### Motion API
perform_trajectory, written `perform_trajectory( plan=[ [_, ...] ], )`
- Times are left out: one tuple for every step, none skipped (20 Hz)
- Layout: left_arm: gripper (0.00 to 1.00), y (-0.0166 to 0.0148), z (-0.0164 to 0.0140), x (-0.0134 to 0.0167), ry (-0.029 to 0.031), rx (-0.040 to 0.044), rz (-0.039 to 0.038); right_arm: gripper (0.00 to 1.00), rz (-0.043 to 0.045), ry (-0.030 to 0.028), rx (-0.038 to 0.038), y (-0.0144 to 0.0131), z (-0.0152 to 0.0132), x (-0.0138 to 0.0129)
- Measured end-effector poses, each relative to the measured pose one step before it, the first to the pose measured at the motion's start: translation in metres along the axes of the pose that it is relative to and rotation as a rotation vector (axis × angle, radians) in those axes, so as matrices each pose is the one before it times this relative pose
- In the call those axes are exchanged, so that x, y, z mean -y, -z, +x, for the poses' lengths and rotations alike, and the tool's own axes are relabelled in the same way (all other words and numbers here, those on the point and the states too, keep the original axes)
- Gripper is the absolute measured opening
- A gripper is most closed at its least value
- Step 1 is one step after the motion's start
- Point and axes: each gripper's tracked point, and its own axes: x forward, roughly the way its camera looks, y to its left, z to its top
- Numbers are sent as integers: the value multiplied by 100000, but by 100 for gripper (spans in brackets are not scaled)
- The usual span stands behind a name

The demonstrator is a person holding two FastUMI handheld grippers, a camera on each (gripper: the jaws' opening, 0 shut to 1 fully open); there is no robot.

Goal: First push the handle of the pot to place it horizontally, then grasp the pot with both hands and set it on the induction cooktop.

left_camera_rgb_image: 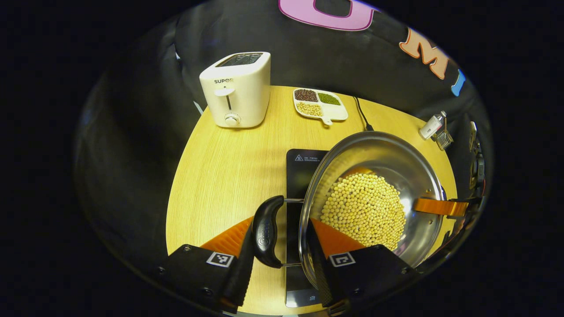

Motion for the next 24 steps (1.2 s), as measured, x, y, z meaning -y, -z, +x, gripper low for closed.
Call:
perform_trajectory(
  plan=[
    [66,-36,-108,3,-791,552,-580,53,-947,-270,88,42,-120,-179],
    [67,-236,-137,-410,-2905,960,-902,53,-505,-1703,312,-58,-314,-189],
    [78,-242,-252,-429,-2892,1918,-264,67,-522,-1167,270,-79,-325,-248],
    [88,57,-1239,-218,-1926,2916,-242,82,-13,-1560,1840,-150,-1082,-283],
    [98,-947,136,23,-787,3423,-107,97,281,-130,3514,-676,-345,-52],
    [96,-575,-718,95,-566,3649,-342,94,672,108,3826,-763,-916,42],
    [97,-513,-823,-25,-570,3079,144,94,617,62,3986,-905,-894,177],
    [97,-343,-795,-56,-985,2532,778,93,455,347,4067,-834,-926,312],
    [97,-337,-766,-89,-1245,2272,984,93,-21,835,4004,-807,-1008,361],
    [97,-334,-793,-91,-709,2016,1054,92,-241,1426,4096,-718,-1188,505],
    [97,-196,-672,29,-643,1495,719,100,-244,1341,2876,-658,-980,585],
    [97,178,-506,189,58,-418,804,100,53,1647,2600,-565,-1192,677],
    [96,411,-688,389,392,-1227,365,100,216,1362,2311,-597,-929,588],
    [96,41,-567,491,1144,-156,-191,100,196,877,1981,-495,-966,410],
    [97,133,-492,720,1639,-205,-273,100,-264,1397,1378,-110,-988,380],
    [97,36,-521,712,1452,138,50,100,-771,1540,1473,-546,-1015,787],
    [97,-38,-577,605,932,532,592,100,-835,1398,1409,-392,-976,716],
    [96,-164,-538,493,143,538,1070,100,-389,877,1264,-325,-936,496],
    [96,-88,-447,427,-619,758,1126,100,59,6,826,-312,-727,78],
    [96,-219,-471,478,-514,1081,897,93,293,-464,997,-200,-832,-135],
    [97,-87,-555,758,15,828,413,93,16,-761,1104,-480,-743,-11],
    [96,-120,-558,827,249,805,260,92,-614,-813,889,-359,-771,59],
    [96,-159,-670,787,354,967,-18,92,-1250,-921,701,-373,-543,108],
    [97,-312,-656,856,422,1582,-400,92,-1439,-1058,710,-426,-744,114]
  ],
)
